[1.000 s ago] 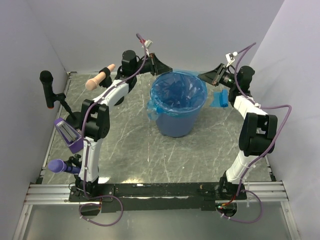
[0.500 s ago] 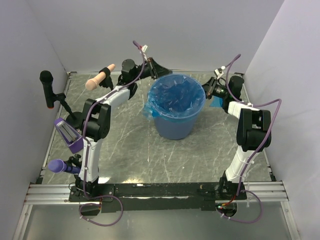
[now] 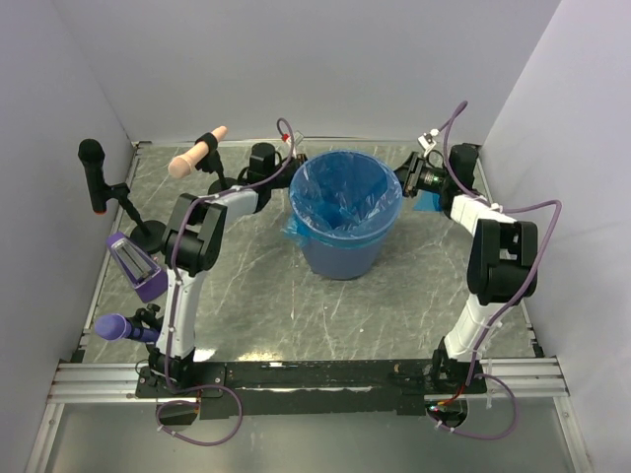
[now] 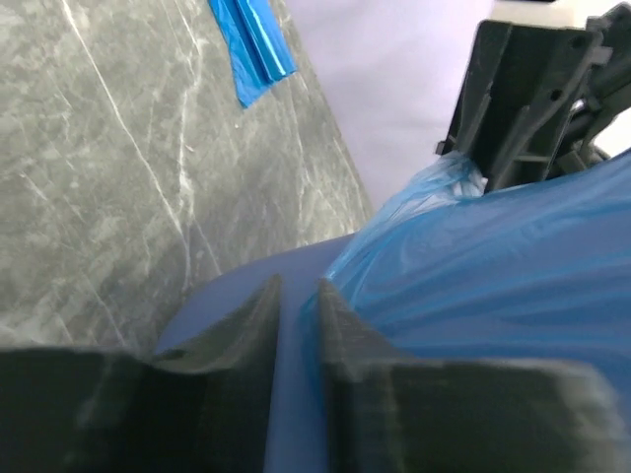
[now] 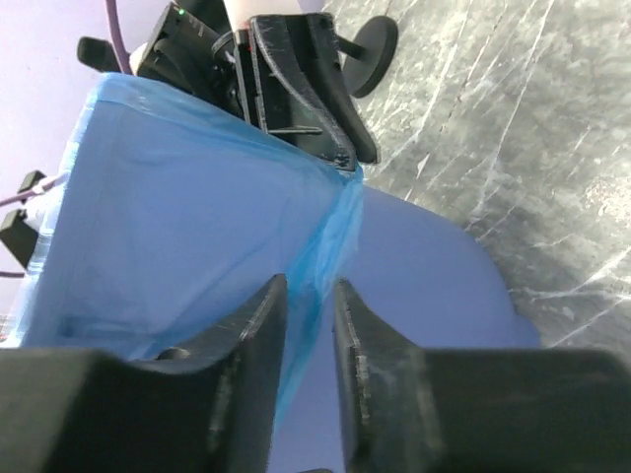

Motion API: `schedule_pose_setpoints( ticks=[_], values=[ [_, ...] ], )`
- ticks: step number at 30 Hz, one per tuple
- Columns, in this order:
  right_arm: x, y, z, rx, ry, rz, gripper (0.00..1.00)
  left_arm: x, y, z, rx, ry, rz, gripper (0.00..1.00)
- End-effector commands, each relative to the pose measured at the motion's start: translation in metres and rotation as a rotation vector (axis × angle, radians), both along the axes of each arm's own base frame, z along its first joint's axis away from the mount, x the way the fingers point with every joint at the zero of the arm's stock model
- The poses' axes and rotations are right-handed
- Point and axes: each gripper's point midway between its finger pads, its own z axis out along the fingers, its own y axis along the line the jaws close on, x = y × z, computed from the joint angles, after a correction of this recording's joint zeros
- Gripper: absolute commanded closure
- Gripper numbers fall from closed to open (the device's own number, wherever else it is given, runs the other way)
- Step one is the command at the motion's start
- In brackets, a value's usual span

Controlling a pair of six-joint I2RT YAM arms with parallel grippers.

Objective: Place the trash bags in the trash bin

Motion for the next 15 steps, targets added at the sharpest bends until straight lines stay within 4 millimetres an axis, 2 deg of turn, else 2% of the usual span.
schedule_pose_setpoints(
  ticks=[1,2,5,9,11,15],
  values=[
    [-0.002,-0.014,0.056,-0.104,-0.215,-0.041,0.63,0.003,0.017,0.072,-0.021,-0.203,0.026,0.66],
    [-0.002,-0.021,0.058,-0.133,-0.226,-0.065,0.59,0.007,0.025,0.072,-0.004,-0.207,0.048,0.64],
    [-0.002,-0.046,0.071,-0.214,-0.280,-0.157,0.50,0.013,0.052,0.092,0.043,-0.266,0.111,0.54],
    [-0.011,-0.074,0.092,-0.292,-0.351,-0.237,0.42,0.016,0.089,0.106,0.117,-0.314,0.177,0.44],
    [-0.017,-0.080,0.105,-0.321,-0.395,-0.252,0.41,0.010,0.098,0.113,0.156,-0.339,0.185,0.43],
    [-0.036,-0.082,0.130,-0.386,-0.498,-0.269,0.38,-0.021,0.106,0.130,0.199,-0.404,0.154,0.41]
  ],
)
